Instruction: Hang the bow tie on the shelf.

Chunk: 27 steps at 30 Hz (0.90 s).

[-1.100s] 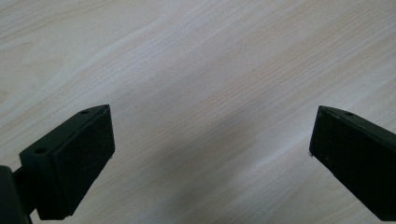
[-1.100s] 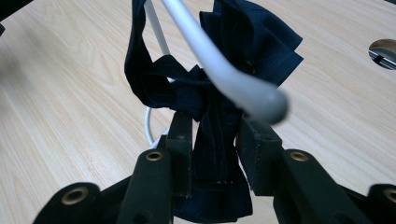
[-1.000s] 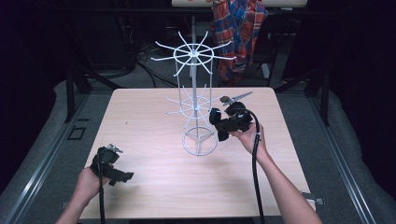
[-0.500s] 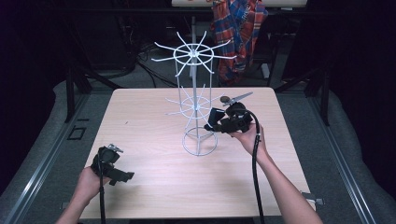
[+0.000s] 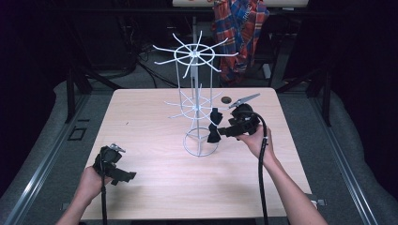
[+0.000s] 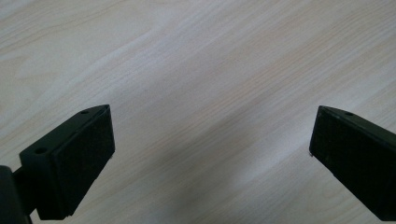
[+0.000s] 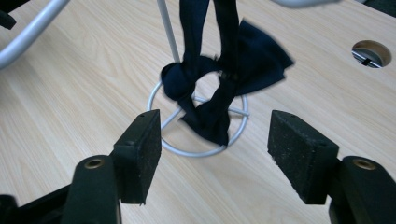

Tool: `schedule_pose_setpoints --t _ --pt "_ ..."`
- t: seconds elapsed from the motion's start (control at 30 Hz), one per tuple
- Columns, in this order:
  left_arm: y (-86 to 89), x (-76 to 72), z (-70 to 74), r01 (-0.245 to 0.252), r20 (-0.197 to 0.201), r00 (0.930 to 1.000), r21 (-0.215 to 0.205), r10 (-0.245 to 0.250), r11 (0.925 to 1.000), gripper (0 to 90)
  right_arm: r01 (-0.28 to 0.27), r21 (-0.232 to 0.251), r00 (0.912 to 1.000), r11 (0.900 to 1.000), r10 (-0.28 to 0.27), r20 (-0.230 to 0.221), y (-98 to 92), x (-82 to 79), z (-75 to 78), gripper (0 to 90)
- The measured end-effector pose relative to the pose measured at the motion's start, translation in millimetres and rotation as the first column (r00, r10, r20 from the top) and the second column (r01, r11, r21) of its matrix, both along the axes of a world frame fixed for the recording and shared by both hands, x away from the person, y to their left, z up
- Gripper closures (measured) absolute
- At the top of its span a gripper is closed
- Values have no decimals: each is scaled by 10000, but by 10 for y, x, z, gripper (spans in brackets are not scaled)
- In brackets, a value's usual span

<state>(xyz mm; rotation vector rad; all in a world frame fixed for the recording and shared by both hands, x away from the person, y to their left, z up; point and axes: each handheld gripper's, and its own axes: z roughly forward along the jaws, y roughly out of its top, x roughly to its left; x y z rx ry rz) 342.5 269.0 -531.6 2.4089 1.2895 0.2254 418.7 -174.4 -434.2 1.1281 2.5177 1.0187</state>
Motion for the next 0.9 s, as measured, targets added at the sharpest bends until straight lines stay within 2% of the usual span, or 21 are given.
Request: schedule_pose_setpoints --t 0.07,0.2,0.3,0.73,0.9 --pt "-12 11 3 44 -11 10000 19 -44 10000 3 33 -192 9999 9998 -30 146 -49 -57 31 318" --pt "-24 20 4 86 1 10000 13 -86 10000 3 134 -258 9991 9996 -123 411 -105 -138 52 316" --pt "-47 35 5 133 9 9999 -4 -133 9999 3 134 -379 9990 9992 -118 443 -165 -185 60 282" --pt "-138 96 16 399 51 9992 -32 -399 9992 3 701 -761 9972 9946 -677 333 -449 -358 11 174" --pt "-163 116 12 464 86 9989 -38 -463 9989 3 1014 -904 9948 9907 -1002 175 -604 -457 -78 145"
